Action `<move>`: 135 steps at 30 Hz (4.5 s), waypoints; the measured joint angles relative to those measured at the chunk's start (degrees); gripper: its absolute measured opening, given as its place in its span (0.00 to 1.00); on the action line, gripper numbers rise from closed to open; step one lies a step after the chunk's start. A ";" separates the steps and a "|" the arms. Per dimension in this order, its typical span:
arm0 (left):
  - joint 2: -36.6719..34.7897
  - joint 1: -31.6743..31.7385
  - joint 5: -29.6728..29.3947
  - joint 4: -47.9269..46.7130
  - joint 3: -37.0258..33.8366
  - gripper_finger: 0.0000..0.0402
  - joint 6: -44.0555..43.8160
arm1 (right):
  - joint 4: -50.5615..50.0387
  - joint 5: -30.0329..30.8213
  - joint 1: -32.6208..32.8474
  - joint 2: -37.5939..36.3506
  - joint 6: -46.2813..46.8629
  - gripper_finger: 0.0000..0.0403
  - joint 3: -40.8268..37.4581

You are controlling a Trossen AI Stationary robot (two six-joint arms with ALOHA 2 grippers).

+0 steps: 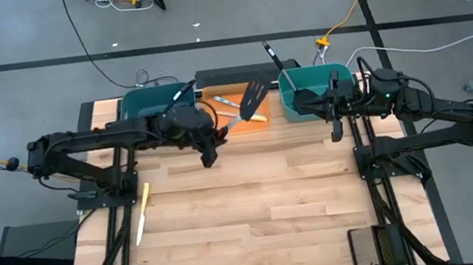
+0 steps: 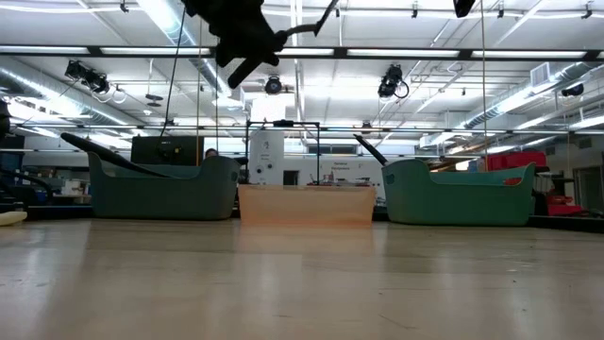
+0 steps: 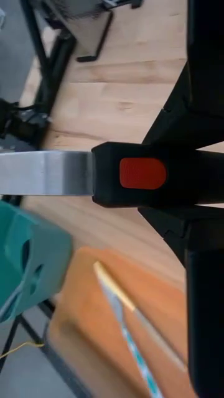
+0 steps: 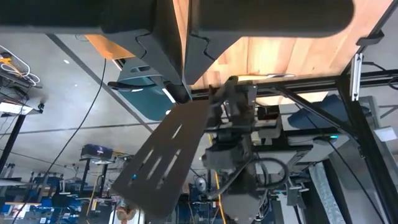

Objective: Pick & Place Kitchen Items
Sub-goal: Put the black spatula into the green bin

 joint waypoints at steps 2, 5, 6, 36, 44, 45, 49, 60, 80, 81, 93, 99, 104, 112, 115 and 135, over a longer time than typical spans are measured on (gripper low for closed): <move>0.00 0.88 0.03 -0.04 0.98 0.29 0.82 | 0.00 0.02 0.00 0.00 0.00 0.07 0.00; 0.00 2.03 0.03 -0.13 2.33 0.29 1.53 | 0.00 0.04 0.00 0.00 -0.01 0.07 0.00; 0.00 2.41 0.03 -0.15 2.84 0.29 1.89 | 0.00 0.04 0.00 0.00 -0.15 0.07 0.00; 0.00 4.51 2.20 7.04 5.79 0.29 1.94 | 13.58 0.13 0.02 7.32 -0.67 0.07 0.00; 0.00 4.54 3.14 13.04 5.79 0.29 2.12 | 16.55 0.13 0.02 7.32 -0.68 0.10 0.00; 0.00 4.54 3.61 13.35 5.79 0.29 2.10 | 16.59 0.14 0.02 7.32 -0.68 0.11 0.00; 0.00 4.51 4.17 14.19 5.79 0.29 2.12 | 16.65 0.13 0.02 7.32 -0.68 0.16 0.00; 0.00 4.51 10.15 18.24 5.79 0.29 2.53 | 17.03 0.08 0.04 8.34 3.50 0.35 0.00; 0.00 4.52 11.23 20.80 5.77 0.29 2.54 | 33.90 -4.35 0.91 19.80 10.32 0.67 0.00; 0.00 4.51 11.01 20.75 5.77 0.29 2.56 | 34.62 -3.48 1.19 20.40 10.32 0.67 0.00; 0.00 4.52 10.59 20.68 5.77 0.30 3.01 | 40.91 -0.80 3.82 25.00 10.89 0.66 0.00; 0.00 4.54 10.81 20.66 5.77 0.29 3.69 | 43.08 0.52 4.94 25.00 9.79 0.65 0.00; 0.00 4.54 11.07 20.66 5.77 0.30 3.63 | 44.08 0.52 5.46 25.00 9.27 0.65 0.54; 0.00 4.54 11.29 20.67 5.77 0.30 3.53 | 37.20 0.32 5.44 24.94 6.22 0.65 6.53; 0.00 4.54 11.31 20.66 5.77 0.30 3.45 | 35.34 0.21 5.44 24.90 6.14 0.65 7.28; 0.00 4.54 11.49 21.77 5.77 0.30 3.37 | 31.92 0.04 6.75 28.04 6.93 0.65 7.34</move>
